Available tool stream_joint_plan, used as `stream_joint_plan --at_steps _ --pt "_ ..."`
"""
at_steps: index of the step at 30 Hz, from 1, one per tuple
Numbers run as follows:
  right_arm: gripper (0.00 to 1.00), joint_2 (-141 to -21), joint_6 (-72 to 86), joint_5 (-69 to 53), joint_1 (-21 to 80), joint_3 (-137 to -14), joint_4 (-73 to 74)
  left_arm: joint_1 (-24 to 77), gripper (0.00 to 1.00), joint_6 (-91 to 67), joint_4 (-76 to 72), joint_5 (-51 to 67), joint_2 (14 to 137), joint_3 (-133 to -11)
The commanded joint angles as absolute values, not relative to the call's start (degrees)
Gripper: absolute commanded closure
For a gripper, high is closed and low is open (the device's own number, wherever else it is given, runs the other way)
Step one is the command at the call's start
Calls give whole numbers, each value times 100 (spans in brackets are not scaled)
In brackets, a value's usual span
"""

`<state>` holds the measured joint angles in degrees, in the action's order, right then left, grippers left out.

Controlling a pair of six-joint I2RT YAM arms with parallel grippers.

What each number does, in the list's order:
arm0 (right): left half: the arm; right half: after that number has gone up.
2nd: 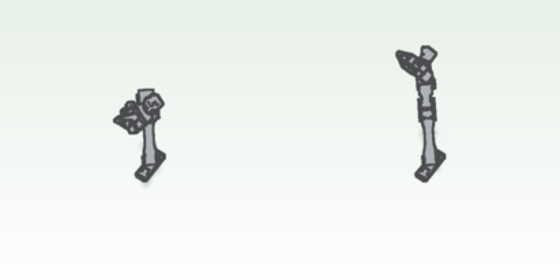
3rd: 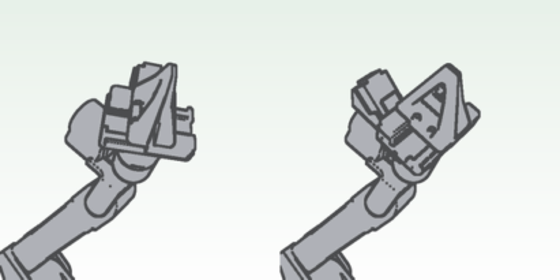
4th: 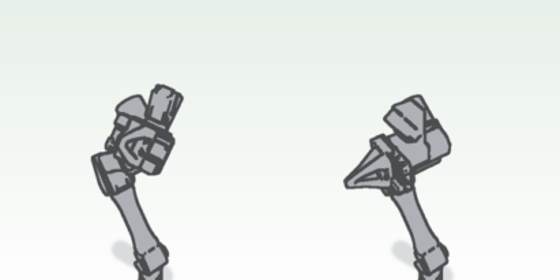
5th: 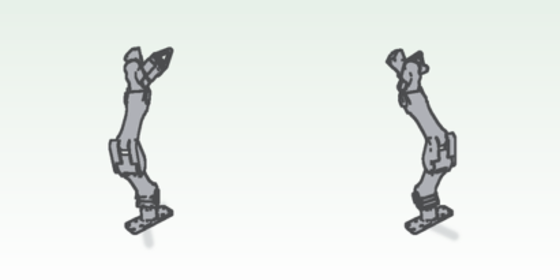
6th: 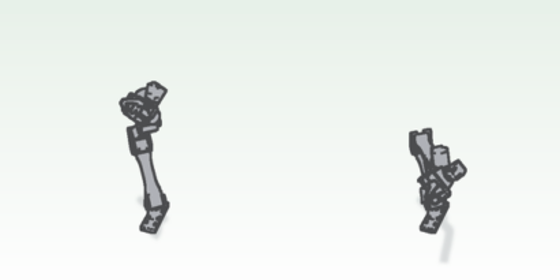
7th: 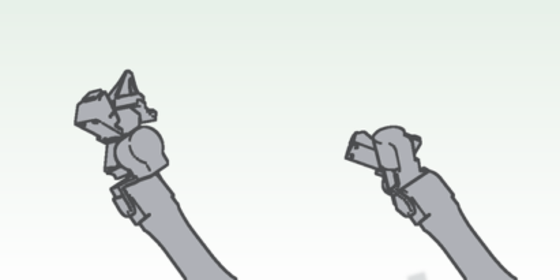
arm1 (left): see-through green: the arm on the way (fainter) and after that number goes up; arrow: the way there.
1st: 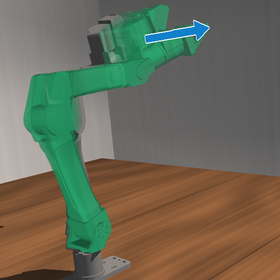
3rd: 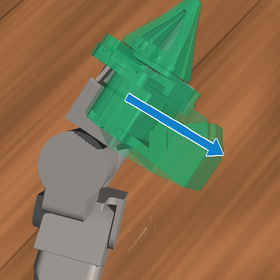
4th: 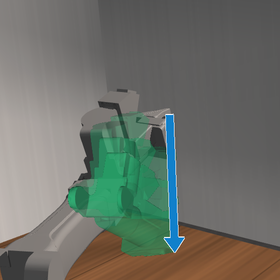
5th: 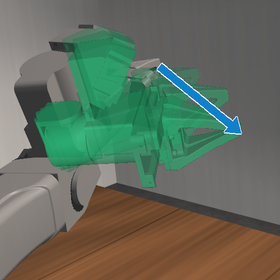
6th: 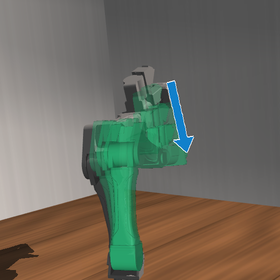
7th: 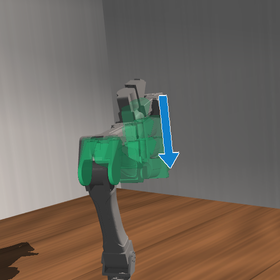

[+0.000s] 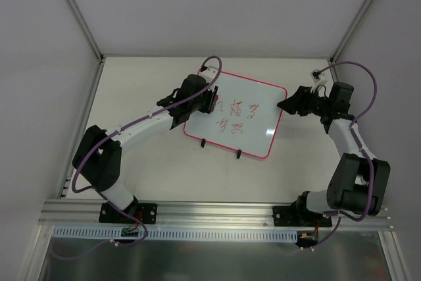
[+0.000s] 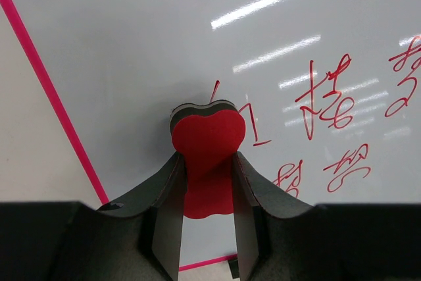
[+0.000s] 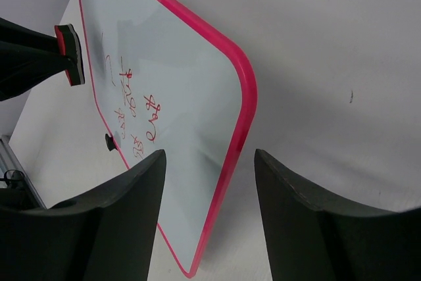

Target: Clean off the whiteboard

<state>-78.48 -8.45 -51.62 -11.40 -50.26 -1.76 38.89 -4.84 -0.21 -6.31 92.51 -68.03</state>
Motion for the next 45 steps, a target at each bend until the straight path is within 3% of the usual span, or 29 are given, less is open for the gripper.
stream_joint_plan --at_steps 1,5,9,17,19,24,29,37,45 --pt "41 -7989 -1037 -5572 -1169 -5265 -483 3850 95 -317 -255 -466 9299 -7101" --pt "46 -8086 -1143 -5625 -1169 -5291 -492 3850 95 -281 -264 -457 9430 -7233" --pt "61 -8218 -1160 -5739 -1169 -5317 -554 3850 95 -255 -290 -483 9606 -7347" --pt "80 -8446 -1274 -5845 -1169 -5274 -571 3815 96 -229 -334 -422 9773 -7444" --pt "90 -8481 -1318 -5845 -1169 -5256 -571 3797 95 -220 -360 -448 9843 -7471" --pt "100 -8420 -1415 -5766 -1169 -5159 -563 3779 95 -220 -369 -492 9905 -7462" --pt "100 -8402 -1441 -5774 -1160 -5124 -562 3727 95 -70 -631 -765 9949 -7313" --pt "100 -8367 -1424 -5766 -1134 -5071 -563 3753 95 -605 -1450 -220 10204 -6750" --pt "100 -8279 -1433 -5616 -1081 -5010 -562 4858 100 -536 -1372 -386 10800 -7127"
